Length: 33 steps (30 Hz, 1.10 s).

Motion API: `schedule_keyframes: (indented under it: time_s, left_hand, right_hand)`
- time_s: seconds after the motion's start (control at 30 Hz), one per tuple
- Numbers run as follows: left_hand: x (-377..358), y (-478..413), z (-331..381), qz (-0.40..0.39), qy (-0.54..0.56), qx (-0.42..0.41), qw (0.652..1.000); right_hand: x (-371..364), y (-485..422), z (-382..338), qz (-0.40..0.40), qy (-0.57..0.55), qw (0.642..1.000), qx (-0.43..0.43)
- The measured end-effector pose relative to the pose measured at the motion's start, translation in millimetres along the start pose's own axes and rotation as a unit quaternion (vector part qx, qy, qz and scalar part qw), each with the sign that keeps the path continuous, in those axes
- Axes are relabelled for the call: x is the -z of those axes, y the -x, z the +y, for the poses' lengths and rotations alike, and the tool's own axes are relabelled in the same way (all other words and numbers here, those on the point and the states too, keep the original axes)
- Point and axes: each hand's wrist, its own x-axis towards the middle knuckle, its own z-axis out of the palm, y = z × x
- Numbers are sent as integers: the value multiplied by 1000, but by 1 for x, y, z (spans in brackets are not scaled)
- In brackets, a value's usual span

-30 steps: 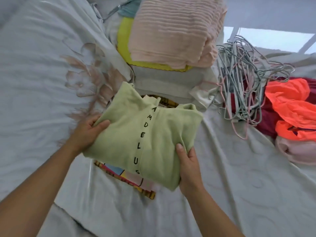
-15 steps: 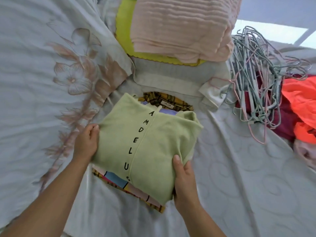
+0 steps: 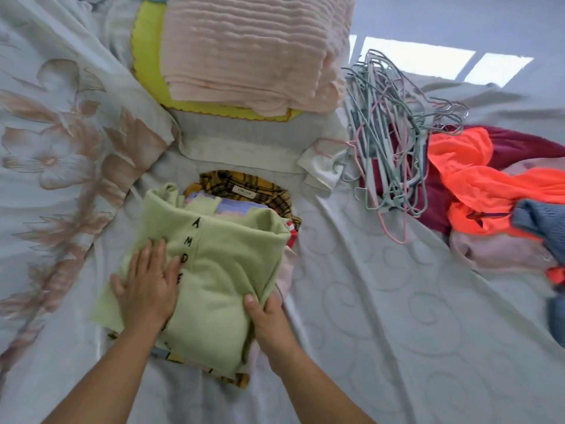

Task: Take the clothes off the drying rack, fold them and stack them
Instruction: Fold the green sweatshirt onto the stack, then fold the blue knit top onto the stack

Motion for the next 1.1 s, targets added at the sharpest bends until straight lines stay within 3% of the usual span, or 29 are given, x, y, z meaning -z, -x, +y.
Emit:
schedule_keyframes:
  time_s: [0.07,0.13,0.23,0.33,0.43,0.5,0.63,0.73,0.8,0.9,1.0,1.1]
  left_hand:
    - [-2,-7,-1,0,-6,3,1000]
    - [-1,-10,-2,-4,-2,-5,1000]
    - [8,-8,4,-3,48,-5,999]
    - [18,11,32,65,84,-39,994]
    - [21,55,86,134,138,-159,968]
    - [8,97,123,147,174,-212,950]
    - [-51,171,176,-11,301,-169,938]
    - [-105,219,207,-134,405,-35,904]
    - [-131,244,218,-220,396,5,891]
    - [-152,259,231,-312,374,49,872]
    - [-153,259,250,-306,381,85,868]
    - [-133,254,288,-289,456,128,832]
  right_hand:
    - [11,1,-2,-25,3,999,-24]
    - [36,7,-9,0,-15,998,-68]
    - [106,18,-17,110,-44,990,-76]
    - [197,31,-32,254,-31,966,-39]
    - [288,39,-54,356,84,930,4]
    - [344,42,-71,415,239,877,33]
    - [431,46,-115,439,477,757,75]
    - [482,49,-136,395,633,666,-7]
    - [505,49,-141,371,670,639,-68]
    - [525,47,-143,372,637,674,-48]
    - [498,60,-144,361,427,816,144]
    - [420,87,-140,232,258,910,229]
